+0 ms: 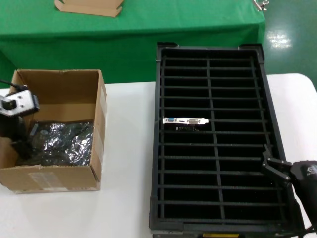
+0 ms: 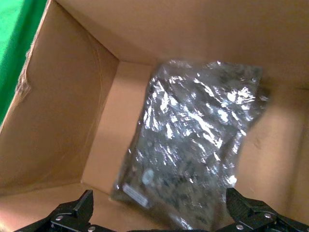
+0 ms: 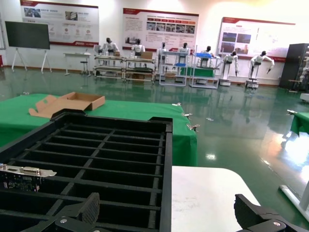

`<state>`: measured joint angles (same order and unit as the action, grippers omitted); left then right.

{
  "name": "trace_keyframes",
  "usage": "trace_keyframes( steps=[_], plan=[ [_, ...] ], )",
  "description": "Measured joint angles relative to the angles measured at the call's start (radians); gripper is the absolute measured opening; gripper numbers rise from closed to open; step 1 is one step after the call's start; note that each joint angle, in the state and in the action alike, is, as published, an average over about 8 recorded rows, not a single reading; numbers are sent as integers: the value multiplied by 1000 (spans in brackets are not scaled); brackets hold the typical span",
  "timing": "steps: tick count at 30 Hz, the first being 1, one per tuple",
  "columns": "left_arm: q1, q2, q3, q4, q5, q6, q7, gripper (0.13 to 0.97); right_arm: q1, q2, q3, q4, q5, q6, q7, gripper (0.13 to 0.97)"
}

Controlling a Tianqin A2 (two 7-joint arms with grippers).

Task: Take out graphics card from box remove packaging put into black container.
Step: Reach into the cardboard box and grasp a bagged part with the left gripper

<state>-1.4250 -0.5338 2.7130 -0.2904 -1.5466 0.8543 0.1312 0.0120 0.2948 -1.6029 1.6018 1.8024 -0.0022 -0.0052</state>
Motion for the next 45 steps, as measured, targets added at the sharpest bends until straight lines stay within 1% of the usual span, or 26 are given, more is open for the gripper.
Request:
trace_keyframes(
  steps=[3, 6, 9, 12, 16, 21, 31, 37, 45],
  plan=[
    [-10, 82, -45, 114, 32, -31, 56, 966, 0, 0, 0, 0, 0, 0, 0, 966],
    [-12, 144, -94, 195, 53, -64, 115, 966, 0, 0, 0, 0, 0, 0, 0, 966],
    [-7, 186, -136, 241, 77, -92, 158, 966, 0, 0, 0, 0, 0, 0, 0, 966],
    [2, 211, -169, 264, 106, -111, 186, 966, 0, 0, 0, 0, 0, 0, 0, 966],
    [14, 228, -199, 276, 149, -128, 208, 966, 0, 0, 0, 0, 0, 0, 0, 966],
    [24, 239, -226, 281, 201, -148, 226, 966, 0, 0, 0, 0, 0, 0, 0, 966],
    [39, 253, -259, 284, 297, -198, 222, 966, 0, 0, 0, 0, 0, 0, 0, 966],
    [47, 253, -283, 284, 330, -236, 220, 966, 0, 0, 0, 0, 0, 0, 0, 966],
    [59, 253, -326, 284, 349, -290, 224, 943, 0, 0, 0, 0, 0, 0, 0, 966]
  ],
)
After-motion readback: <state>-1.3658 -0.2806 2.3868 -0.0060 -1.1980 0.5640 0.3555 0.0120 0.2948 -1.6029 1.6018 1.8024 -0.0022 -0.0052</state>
